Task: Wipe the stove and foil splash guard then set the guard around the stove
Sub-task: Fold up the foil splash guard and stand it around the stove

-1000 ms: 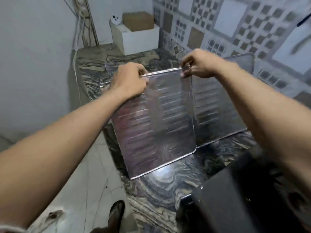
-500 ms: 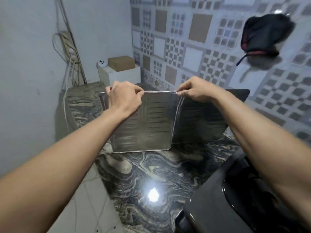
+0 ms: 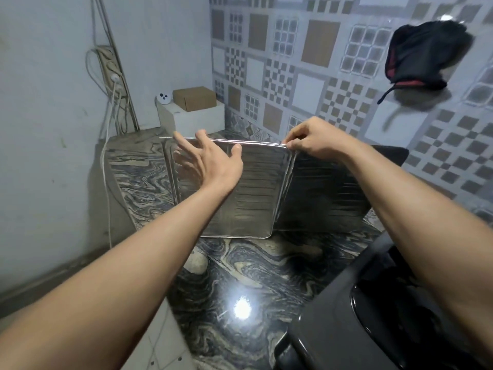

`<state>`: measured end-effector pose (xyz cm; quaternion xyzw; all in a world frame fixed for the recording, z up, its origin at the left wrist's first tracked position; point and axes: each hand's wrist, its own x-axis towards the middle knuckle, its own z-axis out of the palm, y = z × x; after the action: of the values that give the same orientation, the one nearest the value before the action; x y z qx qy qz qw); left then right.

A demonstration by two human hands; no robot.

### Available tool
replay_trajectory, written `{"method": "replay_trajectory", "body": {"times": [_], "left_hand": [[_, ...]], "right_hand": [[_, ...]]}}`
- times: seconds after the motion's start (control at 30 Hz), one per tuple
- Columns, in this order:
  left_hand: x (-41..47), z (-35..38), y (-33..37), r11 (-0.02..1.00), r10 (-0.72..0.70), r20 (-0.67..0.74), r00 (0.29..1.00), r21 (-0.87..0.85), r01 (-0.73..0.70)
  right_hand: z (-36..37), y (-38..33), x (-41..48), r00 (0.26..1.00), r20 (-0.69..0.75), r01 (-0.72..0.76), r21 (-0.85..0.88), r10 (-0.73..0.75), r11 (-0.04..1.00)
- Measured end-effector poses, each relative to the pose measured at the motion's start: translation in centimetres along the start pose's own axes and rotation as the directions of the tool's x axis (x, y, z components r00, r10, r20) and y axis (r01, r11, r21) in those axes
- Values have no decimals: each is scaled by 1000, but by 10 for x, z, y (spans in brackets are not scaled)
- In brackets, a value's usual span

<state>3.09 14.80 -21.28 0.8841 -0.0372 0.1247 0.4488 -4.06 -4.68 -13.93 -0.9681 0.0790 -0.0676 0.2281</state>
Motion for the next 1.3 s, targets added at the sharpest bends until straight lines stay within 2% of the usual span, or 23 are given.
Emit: {"method": "replay_trajectory", "body": {"times": [0.17, 0.33, 0.6, 0.77, 0.9, 0.93, 1.03, 1.17, 1.3], "left_hand": [[-5, 2, 20, 981, -131, 101, 986, -129, 143], [-3, 12, 23, 928, -182, 145, 973, -301, 219], [-3, 18, 30, 904, -230, 216, 949, -315, 291], [-1, 14, 44, 877, -269, 302, 915, -316, 362], [6, 15, 55, 765, -316, 391, 864, -434, 476], [8, 14, 57, 763, -316, 398, 861, -433, 480], [11, 10, 59, 869, -223, 425, 877, -321, 377], [20, 8, 51, 955, -72, 420, 905, -233, 184], [32, 2, 47, 970, 16, 506, 862, -218, 110]], "right_hand": [[-1, 4, 1, 999, 32, 1, 49, -3, 999], [-8, 9, -3, 998, 61, -2, 106, -5, 994], [-12, 10, -6, 997, 80, -23, 96, 15, 995], [-10, 18, -7, 1000, 29, -3, 58, 1, 998], [-5, 24, -4, 998, -57, -9, -20, 8, 1000], [-4, 27, -4, 996, -87, -17, -43, 13, 999], [0, 40, -4, 984, -176, -28, -119, 7, 993], [10, 52, -5, 991, -129, -14, -363, -36, 932], [9, 67, -2, 981, -189, -24, -286, -32, 958]]}}
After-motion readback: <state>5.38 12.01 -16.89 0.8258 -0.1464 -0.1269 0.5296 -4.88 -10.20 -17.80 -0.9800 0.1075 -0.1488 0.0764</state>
